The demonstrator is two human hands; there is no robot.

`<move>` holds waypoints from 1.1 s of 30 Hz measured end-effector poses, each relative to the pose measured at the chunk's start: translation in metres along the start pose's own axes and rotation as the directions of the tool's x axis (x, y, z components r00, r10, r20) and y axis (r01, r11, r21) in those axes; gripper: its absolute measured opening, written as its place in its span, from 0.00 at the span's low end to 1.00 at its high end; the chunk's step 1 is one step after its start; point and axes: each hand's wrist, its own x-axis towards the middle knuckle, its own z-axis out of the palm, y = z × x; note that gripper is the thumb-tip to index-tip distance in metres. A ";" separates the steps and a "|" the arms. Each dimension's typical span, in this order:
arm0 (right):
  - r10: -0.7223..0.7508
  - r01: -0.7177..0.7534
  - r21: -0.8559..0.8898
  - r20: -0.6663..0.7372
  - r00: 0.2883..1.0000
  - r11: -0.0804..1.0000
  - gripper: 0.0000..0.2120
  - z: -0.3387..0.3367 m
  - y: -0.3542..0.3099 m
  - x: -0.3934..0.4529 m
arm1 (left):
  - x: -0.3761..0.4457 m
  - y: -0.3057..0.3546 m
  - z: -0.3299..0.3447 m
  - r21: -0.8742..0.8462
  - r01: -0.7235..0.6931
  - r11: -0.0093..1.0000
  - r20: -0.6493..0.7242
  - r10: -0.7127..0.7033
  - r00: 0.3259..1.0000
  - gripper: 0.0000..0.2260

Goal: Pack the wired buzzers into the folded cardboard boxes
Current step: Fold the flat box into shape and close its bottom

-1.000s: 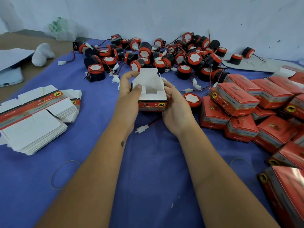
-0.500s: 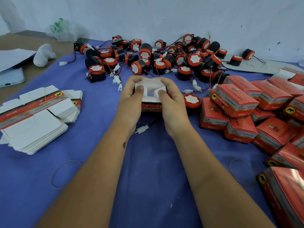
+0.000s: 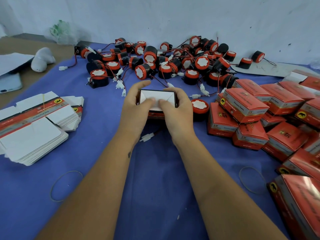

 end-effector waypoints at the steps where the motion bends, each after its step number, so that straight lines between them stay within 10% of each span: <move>1: -0.022 0.022 -0.040 -0.012 1.000 0.999 0.10 0.001 0.001 -0.002 | 0.000 0.002 0.000 -0.084 0.092 0.992 -0.005 -0.092 0.996 0.12; 4: -0.117 0.094 -0.262 -0.072 0.991 0.960 0.08 -0.001 0.004 -0.003 | 0.003 0.005 -0.003 -0.031 0.327 0.944 -0.066 -0.329 0.942 0.14; 7: -0.112 0.093 -0.213 -0.079 0.991 0.973 0.08 -0.003 0.002 -0.004 | 0.005 0.004 -0.006 0.302 0.259 0.917 -0.061 -0.252 0.966 0.18; 17: -0.211 0.245 -0.308 0.140 0.967 0.919 0.07 -0.006 -0.001 -0.010 | 0.013 0.001 -0.034 -0.067 0.187 0.980 0.013 -0.186 0.982 0.20; 22: -0.328 0.094 -0.954 -0.004 0.945 0.284 0.22 -0.024 -0.004 0.002 | 0.010 -0.009 -0.036 0.314 -0.086 0.946 0.074 0.066 0.995 0.43; 26: -0.117 -0.090 -0.995 -0.084 0.990 -0.051 0.27 -0.037 -0.003 0.005 | 0.012 -0.013 -0.039 0.390 -0.011 0.921 0.053 -0.010 0.999 0.49; 33: -0.157 0.185 -0.962 0.155 0.975 0.200 0.19 -0.024 0.002 0.000 | 0.006 -0.007 -0.036 0.452 -0.259 0.853 -0.104 0.339 0.935 0.25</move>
